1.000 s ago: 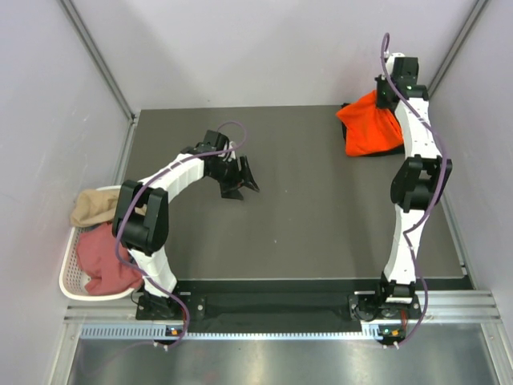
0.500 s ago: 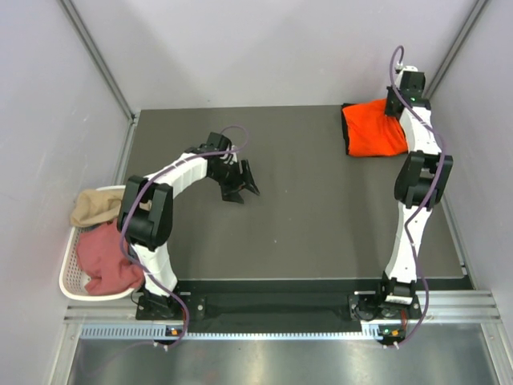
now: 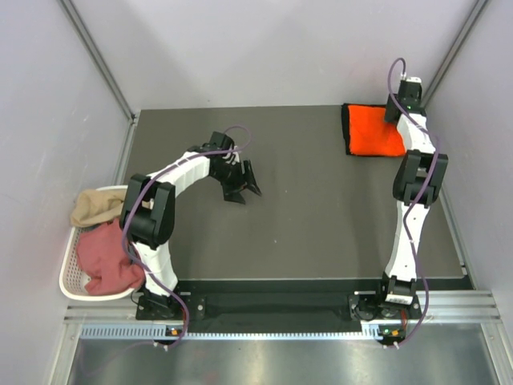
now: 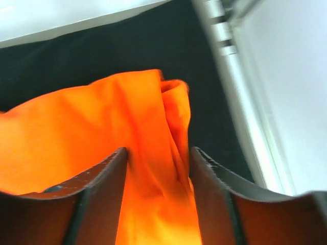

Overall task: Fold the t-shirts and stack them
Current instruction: Neatly place the folded tshirt to the corner

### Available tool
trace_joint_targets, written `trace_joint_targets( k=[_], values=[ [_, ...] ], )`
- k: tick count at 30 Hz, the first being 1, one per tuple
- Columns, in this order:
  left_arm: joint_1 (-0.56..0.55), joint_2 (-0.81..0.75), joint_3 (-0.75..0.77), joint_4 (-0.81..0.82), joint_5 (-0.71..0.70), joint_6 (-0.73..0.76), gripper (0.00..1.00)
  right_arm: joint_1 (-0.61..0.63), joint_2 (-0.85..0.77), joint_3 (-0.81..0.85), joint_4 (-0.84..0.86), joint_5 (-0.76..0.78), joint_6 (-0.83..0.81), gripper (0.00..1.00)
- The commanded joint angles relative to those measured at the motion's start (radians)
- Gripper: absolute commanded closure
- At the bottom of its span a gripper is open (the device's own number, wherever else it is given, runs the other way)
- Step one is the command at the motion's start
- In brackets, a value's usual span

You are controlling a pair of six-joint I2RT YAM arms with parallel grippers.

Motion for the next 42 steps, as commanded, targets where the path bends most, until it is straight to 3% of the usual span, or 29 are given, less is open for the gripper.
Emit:
trace_joint_targets(
  k=[1,5,6,12,15,16,19,23,33,42],
  values=[
    [-0.008,0.003,0.025,-0.011,0.005,-0.001,0.29,-0.021,-0.037,0.076,0.094,0.208,-0.005,0.41],
    [-0.011,-0.011,0.020,0.021,0.002,-0.024,0.29,-0.030,-0.083,0.090,0.058,0.263,0.052,0.38],
    [-0.011,-0.014,0.019,0.039,0.002,-0.032,0.29,-0.031,-0.103,0.091,0.039,0.264,0.055,0.32],
    [-0.011,-0.020,0.025,0.082,0.017,-0.043,0.30,-0.037,-0.191,0.018,-0.043,0.091,0.131,0.32],
    [-0.011,-0.028,0.020,0.101,0.022,-0.044,0.30,-0.054,-0.232,-0.053,-0.032,-0.128,0.228,0.49],
    [-0.011,-0.033,0.019,0.104,0.025,-0.044,0.30,-0.057,-0.240,-0.068,-0.029,-0.198,0.250,0.63],
    [-0.011,-0.043,0.013,0.115,0.038,-0.046,0.30,-0.068,-0.232,-0.127,0.017,-0.253,0.297,0.79],
    [-0.011,-0.065,-0.016,0.121,0.049,-0.047,0.30,-0.096,-0.168,-0.110,0.040,-0.305,0.348,0.91],
    [-0.011,-0.114,-0.026,0.081,0.055,-0.048,0.30,-0.128,0.027,0.001,0.123,-0.339,0.412,0.91],
    [-0.019,-0.149,-0.046,0.052,0.023,-0.054,0.30,-0.151,0.056,0.088,0.127,-0.202,0.302,0.87]
  ],
)
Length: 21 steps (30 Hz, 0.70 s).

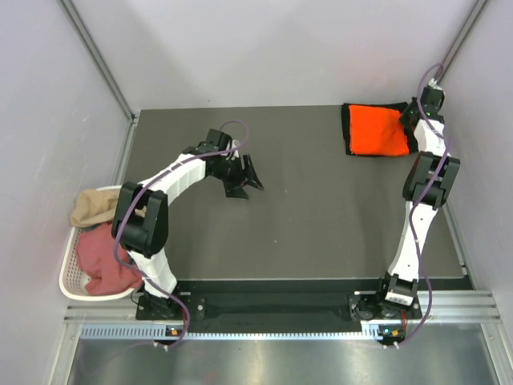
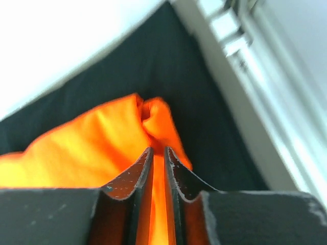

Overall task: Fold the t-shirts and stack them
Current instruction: Neatly place the folded tshirt to the corner

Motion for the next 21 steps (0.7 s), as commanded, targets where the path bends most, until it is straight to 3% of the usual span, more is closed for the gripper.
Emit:
trace_joint_targets(
  k=[1,11,14,21],
  values=[
    [-0.010,-0.070,-0.010,-0.019,-0.011,-0.002,0.30,-0.029,-0.009,0.079,0.055,0.066,-0.062,0.85],
    [-0.040,-0.096,0.020,-0.039,-0.038,0.004,0.30,0.011,-0.093,0.117,-0.023,0.016,-0.037,0.83],
    [-0.051,-0.117,0.019,-0.039,-0.072,0.013,0.30,0.054,-0.225,0.007,-0.040,0.002,-0.016,0.81],
    [-0.105,-0.212,-0.064,0.013,-0.159,0.014,0.30,0.203,-0.635,-0.484,-0.018,-0.058,0.045,0.80]
  ],
)
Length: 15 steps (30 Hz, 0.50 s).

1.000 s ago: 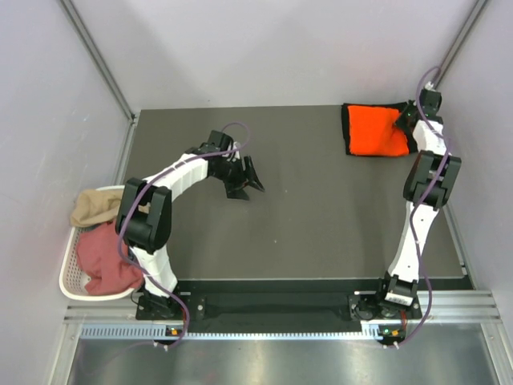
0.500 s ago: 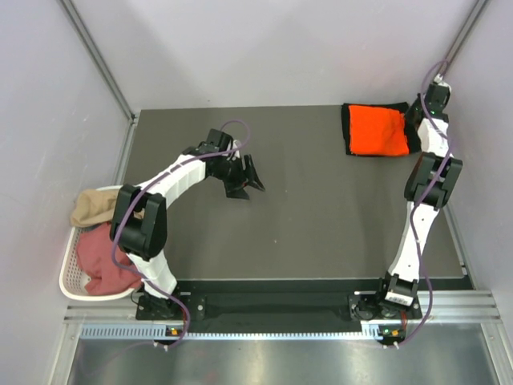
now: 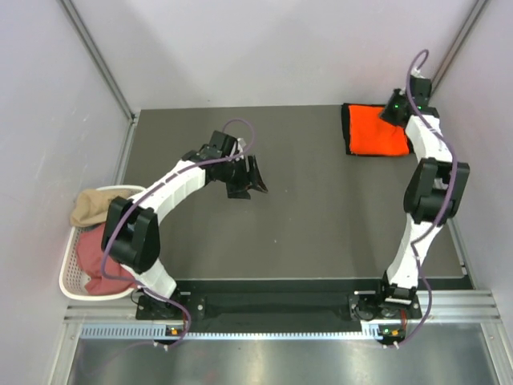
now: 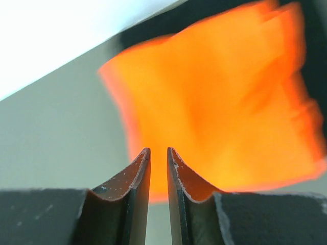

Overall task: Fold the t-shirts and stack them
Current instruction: Neatly place the folded tshirt to the corner

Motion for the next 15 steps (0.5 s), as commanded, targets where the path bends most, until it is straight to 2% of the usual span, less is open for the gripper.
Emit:
trace_joint_targets(
  k=[1,2,4,5,7,11,15],
  values=[
    [-0.027,-0.102,-0.059,0.054,-0.061,0.003,0.30,0.104,-0.256,-0.171,0.053,-0.074,0.046,0.80],
    [-0.032,-0.121,-0.108,0.071,-0.063,-0.006,0.30,0.137,-0.295,-0.283,0.088,-0.097,0.055,0.80],
    [-0.035,-0.177,-0.191,0.127,-0.086,-0.038,0.30,0.164,-0.407,-0.395,0.121,-0.132,0.092,0.80],
    [-0.038,-0.200,-0.217,0.147,-0.095,-0.049,0.30,0.228,-0.442,-0.452,0.142,-0.140,0.102,0.80],
    [-0.044,-0.282,-0.306,0.218,-0.119,-0.069,0.29,0.272,-0.546,-0.618,0.200,-0.171,0.141,0.79],
    [-0.044,-0.455,-0.474,0.347,-0.175,-0.104,0.27,0.415,-0.726,-0.956,0.320,-0.176,0.202,0.77],
    [-0.043,-0.603,-0.650,0.488,-0.172,-0.143,0.27,0.486,-0.954,-1.237,0.446,-0.163,0.260,0.75]
  ],
)
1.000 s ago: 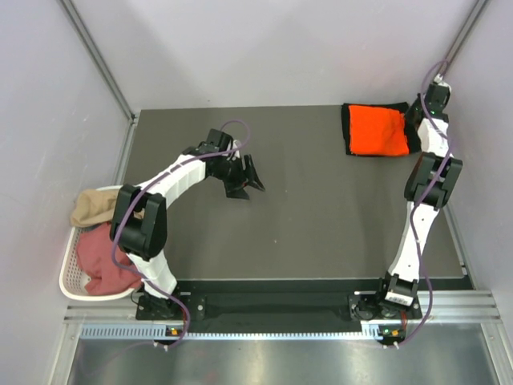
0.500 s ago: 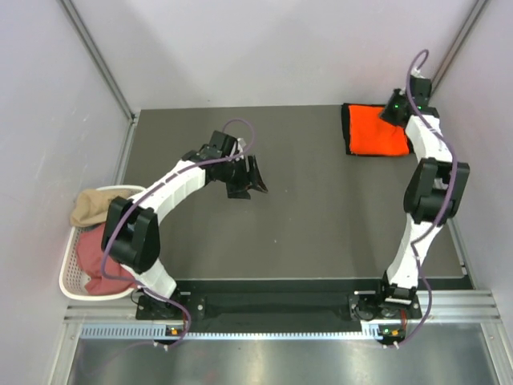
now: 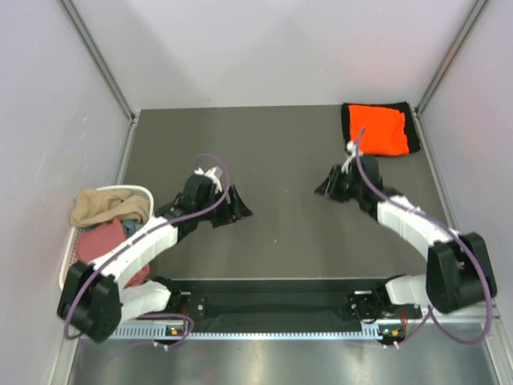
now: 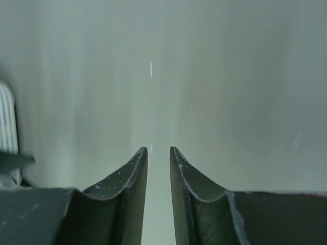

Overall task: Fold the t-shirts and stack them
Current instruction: Neatly place the folded tshirt to the corner

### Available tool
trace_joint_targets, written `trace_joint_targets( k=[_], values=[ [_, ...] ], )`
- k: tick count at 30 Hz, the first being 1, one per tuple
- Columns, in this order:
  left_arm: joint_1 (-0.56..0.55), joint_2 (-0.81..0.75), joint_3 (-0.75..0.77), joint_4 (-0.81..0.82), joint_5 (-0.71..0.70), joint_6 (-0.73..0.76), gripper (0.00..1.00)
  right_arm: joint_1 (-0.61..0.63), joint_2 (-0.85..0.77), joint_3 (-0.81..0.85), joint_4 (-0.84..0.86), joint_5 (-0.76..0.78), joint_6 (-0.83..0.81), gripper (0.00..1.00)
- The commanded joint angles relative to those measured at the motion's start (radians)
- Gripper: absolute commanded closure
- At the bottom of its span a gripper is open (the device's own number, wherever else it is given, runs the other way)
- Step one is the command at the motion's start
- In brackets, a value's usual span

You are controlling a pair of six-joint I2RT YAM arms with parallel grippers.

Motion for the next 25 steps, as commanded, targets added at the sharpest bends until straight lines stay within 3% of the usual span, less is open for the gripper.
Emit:
trace_joint_targets(
  k=[1,5,8,11,12,14,15,19,25],
  values=[
    [-0.002,-0.144,-0.151,0.225,-0.029,-0.052,0.26,0.041,-0.195,-0.182,0.185,0.001,0.088,0.75],
    [-0.003,-0.384,-0.291,0.271,-0.035,-0.072,0.25,0.047,-0.431,-0.468,0.204,0.029,0.136,0.72],
    [-0.002,-0.567,-0.371,0.236,-0.054,-0.079,0.24,0.049,-0.633,-0.613,0.164,0.039,0.191,0.65],
    [0.000,-0.755,-0.452,0.208,-0.031,-0.129,0.23,0.047,-0.834,-0.741,0.132,0.032,0.277,0.50],
    [0.000,-0.802,-0.478,0.216,-0.023,-0.150,0.22,0.049,-0.935,-0.766,0.097,0.033,0.299,0.37],
    [0.000,-0.932,-0.564,0.237,0.020,-0.224,0.22,0.049,-1.026,-0.809,0.025,0.039,0.348,0.20],
    [0.000,-0.972,-0.592,0.260,0.040,-0.250,0.21,0.047,-1.107,-0.838,-0.033,0.038,0.365,0.01],
    [0.000,-1.167,-0.725,0.338,0.121,-0.390,0.21,0.047,-1.255,-0.887,-0.063,-0.022,0.418,0.00],
    [-0.002,-1.150,-0.870,0.670,0.304,-0.582,0.22,0.047,-1.378,-0.939,0.061,-0.158,0.478,0.00]
  ],
)
